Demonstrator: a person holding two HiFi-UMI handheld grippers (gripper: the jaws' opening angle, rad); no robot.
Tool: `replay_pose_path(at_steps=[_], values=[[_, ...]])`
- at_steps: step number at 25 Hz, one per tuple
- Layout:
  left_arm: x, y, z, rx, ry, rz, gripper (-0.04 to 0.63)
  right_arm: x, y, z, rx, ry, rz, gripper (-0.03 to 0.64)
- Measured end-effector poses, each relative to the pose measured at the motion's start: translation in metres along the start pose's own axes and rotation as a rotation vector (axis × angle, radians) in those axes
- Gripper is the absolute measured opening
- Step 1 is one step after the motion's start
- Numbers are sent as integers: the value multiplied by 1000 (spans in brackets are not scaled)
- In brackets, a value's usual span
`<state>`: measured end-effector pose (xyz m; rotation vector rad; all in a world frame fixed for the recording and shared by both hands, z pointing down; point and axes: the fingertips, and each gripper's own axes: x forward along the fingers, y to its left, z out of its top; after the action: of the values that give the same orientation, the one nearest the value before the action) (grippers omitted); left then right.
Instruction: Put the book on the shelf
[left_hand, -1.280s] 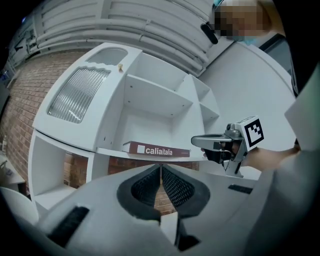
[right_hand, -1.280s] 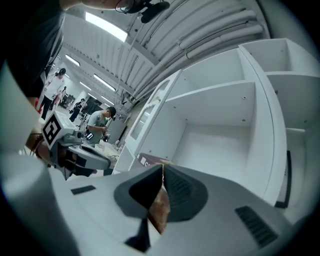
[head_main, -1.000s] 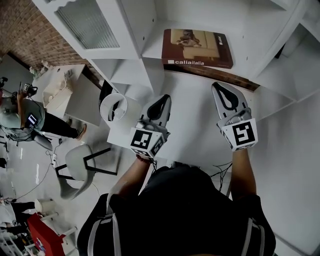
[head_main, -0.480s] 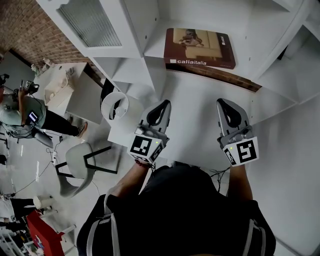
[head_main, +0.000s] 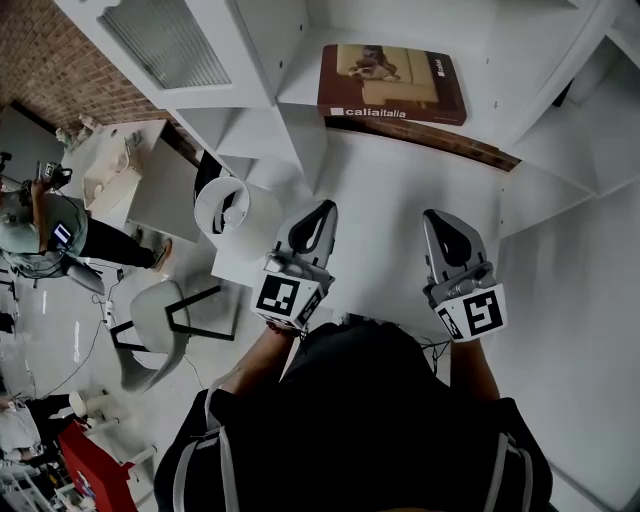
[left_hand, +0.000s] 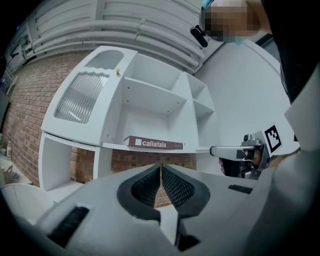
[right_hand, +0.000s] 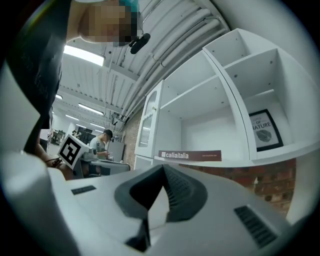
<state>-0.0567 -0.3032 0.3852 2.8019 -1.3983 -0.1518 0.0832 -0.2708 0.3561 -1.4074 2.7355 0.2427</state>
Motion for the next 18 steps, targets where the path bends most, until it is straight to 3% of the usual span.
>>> replay_pose_path(at_steps=[18], values=[[-23, -3, -33, -28, 54, 39, 28, -25, 30, -38, 128, 16, 53, 31]])
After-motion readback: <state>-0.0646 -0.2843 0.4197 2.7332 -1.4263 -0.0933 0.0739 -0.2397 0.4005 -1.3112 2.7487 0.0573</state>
